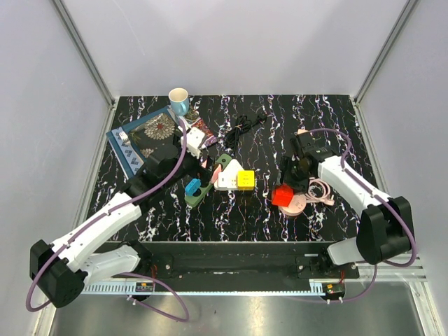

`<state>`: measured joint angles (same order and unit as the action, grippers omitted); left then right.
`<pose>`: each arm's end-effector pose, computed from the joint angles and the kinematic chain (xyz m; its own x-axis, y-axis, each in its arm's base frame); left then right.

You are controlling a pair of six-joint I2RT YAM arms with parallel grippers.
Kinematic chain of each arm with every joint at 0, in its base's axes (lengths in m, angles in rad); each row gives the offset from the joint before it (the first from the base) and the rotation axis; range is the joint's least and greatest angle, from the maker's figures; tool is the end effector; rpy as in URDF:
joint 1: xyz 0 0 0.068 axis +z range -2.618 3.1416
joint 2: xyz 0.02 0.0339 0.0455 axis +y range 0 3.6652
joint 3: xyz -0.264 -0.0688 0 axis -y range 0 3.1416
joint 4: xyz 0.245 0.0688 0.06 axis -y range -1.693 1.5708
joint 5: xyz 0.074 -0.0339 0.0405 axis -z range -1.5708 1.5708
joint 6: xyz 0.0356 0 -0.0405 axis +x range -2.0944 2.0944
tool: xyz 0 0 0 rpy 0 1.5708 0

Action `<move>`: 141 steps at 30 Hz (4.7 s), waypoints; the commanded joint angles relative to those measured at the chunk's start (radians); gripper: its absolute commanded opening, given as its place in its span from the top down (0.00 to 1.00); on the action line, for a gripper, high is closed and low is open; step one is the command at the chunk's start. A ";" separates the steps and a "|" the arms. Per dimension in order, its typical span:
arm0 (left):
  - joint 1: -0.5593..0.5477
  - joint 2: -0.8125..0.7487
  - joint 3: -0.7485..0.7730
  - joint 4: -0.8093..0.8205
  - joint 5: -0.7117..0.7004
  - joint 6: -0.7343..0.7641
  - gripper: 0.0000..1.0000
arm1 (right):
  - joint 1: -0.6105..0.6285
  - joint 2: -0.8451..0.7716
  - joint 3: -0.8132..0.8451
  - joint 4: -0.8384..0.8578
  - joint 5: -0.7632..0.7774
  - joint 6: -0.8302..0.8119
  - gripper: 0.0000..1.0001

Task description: Insert the plug

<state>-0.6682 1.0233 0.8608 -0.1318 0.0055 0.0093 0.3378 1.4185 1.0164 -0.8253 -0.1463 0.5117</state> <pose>0.1874 -0.1482 0.3267 -0.2219 0.1870 -0.9570 0.6258 0.7800 0.0073 0.2489 0.0929 0.2309 -0.9578 0.1770 -0.2263 0.1088 0.9525 0.2845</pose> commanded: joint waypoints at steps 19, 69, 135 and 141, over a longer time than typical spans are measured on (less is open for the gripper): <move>0.019 -0.035 -0.068 0.106 -0.090 0.031 0.01 | -0.201 -0.182 -0.197 -0.028 0.055 -0.007 1.00; 0.044 -0.195 -0.054 0.034 -0.177 0.092 0.01 | -0.117 -0.081 -0.018 0.176 -0.045 -0.564 1.00; 0.044 -0.264 -0.088 0.060 -0.226 0.138 0.01 | 0.040 0.042 -0.068 0.192 -0.136 -0.782 1.00; 0.044 -0.267 -0.086 0.061 -0.219 0.143 0.01 | 0.040 0.056 -0.113 0.196 -0.124 -0.845 0.99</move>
<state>-0.6292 0.7731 0.7750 -0.1257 -0.1970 0.1349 0.3714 1.4498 0.9577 -0.6094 -0.3119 -0.2401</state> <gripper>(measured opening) 0.987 0.655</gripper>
